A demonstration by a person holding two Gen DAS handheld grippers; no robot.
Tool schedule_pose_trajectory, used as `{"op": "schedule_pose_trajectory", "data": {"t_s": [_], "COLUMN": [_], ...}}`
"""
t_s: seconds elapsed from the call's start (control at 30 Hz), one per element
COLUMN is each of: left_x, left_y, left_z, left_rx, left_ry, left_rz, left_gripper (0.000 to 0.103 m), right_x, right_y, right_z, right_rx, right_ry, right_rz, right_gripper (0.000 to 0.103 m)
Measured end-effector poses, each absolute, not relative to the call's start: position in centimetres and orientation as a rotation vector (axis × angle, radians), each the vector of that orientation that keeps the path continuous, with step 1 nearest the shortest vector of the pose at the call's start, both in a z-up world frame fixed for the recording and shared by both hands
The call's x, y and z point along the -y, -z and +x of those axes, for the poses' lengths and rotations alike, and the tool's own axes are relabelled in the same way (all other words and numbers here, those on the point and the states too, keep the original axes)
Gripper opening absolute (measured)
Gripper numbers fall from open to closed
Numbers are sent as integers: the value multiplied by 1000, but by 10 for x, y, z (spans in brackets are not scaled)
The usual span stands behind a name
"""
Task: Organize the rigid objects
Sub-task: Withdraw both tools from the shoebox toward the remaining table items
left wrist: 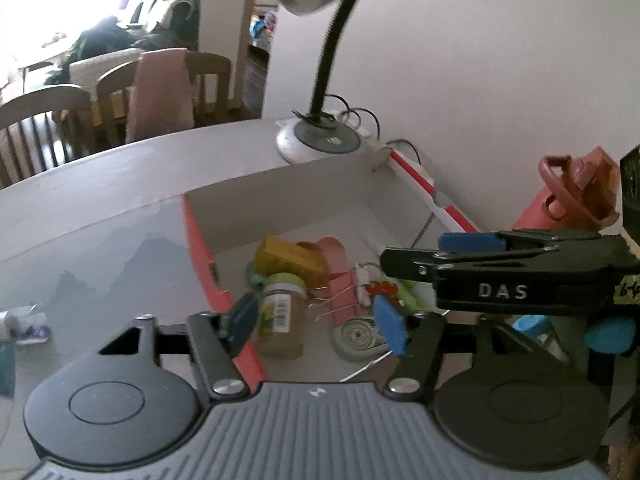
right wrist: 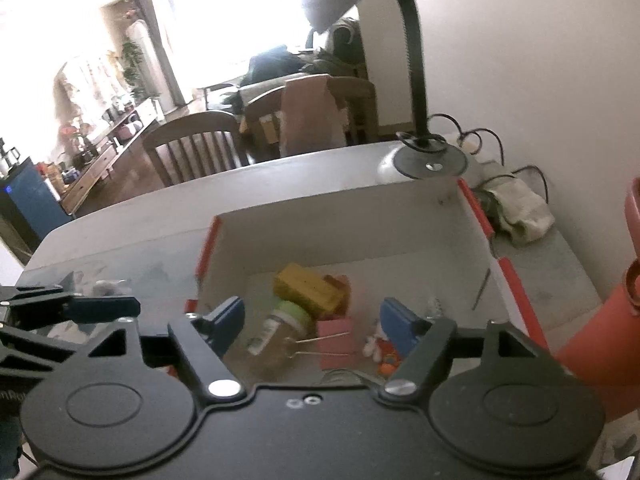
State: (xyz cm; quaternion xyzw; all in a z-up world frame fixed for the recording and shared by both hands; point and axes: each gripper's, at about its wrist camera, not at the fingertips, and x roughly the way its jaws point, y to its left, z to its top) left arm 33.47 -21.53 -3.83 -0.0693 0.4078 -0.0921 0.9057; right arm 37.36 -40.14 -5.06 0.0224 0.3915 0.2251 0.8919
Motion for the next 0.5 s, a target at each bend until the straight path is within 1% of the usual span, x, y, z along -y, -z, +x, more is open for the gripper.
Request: {"op": "schedule_pose_trajectory", "data": {"t_s": [0.13,0.2,0.37,0.5], "left_x": [198,189,162,140], "left_y": [31,29,27,29], "left_z": [315,307,284,269], "left_rx": [-812,-805,-788,-788], "left_ry": [160,141,113,91], "left_rz": [-154,-162,-204,-223], "left_gripper": [69,69,77,78], "right_x": [390,383,365,345], "right_y": [42,39,35,34], "right_z": [361,355,335,319], "right_rx": [-796,-788,-766,-754], "right_ry": [-496,-507,-540,-570], "right_rz": [35,27,32,13], "right_gripper": [81,85,93,96]}}
